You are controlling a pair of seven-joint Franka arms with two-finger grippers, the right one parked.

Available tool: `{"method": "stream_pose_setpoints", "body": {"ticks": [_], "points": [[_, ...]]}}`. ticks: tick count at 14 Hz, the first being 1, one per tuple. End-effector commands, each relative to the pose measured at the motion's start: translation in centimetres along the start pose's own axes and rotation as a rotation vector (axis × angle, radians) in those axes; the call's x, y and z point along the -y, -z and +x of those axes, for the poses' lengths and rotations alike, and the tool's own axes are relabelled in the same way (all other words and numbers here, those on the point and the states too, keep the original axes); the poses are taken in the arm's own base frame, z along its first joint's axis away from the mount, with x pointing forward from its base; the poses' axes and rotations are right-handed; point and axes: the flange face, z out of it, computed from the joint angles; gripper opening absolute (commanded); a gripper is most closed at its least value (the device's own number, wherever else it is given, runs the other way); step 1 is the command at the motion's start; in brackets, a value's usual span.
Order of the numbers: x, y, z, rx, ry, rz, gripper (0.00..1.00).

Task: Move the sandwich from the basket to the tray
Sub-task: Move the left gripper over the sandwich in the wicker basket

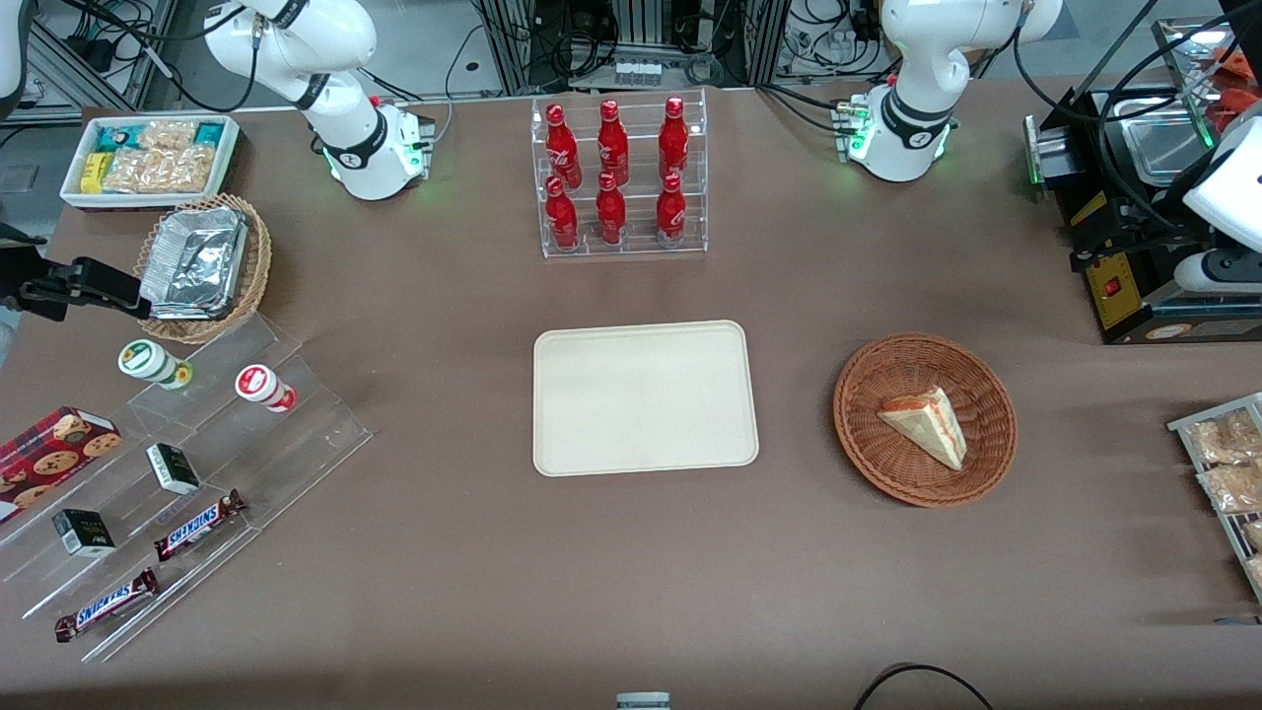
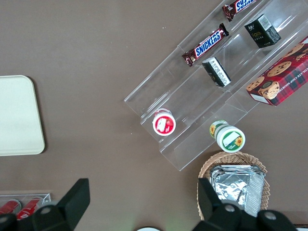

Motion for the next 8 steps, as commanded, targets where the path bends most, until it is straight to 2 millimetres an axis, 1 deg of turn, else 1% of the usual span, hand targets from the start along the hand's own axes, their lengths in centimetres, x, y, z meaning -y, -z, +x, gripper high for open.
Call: {"method": "stream_pose_setpoints", "body": {"ticks": [1, 3, 6, 8], "points": [[0.0, -0.2, -0.6, 0.019, -0.007, 0.013, 1.0], [0.1, -1.6, 0.4, 0.036, -0.006, 0.015, 1.0], [0.4, -5.9, 3.0, 0.073, 0.007, 0.028, 1.0], [0.4, -9.8, 4.2, 0.052, 0.066, 0.03, 1.0]]}}
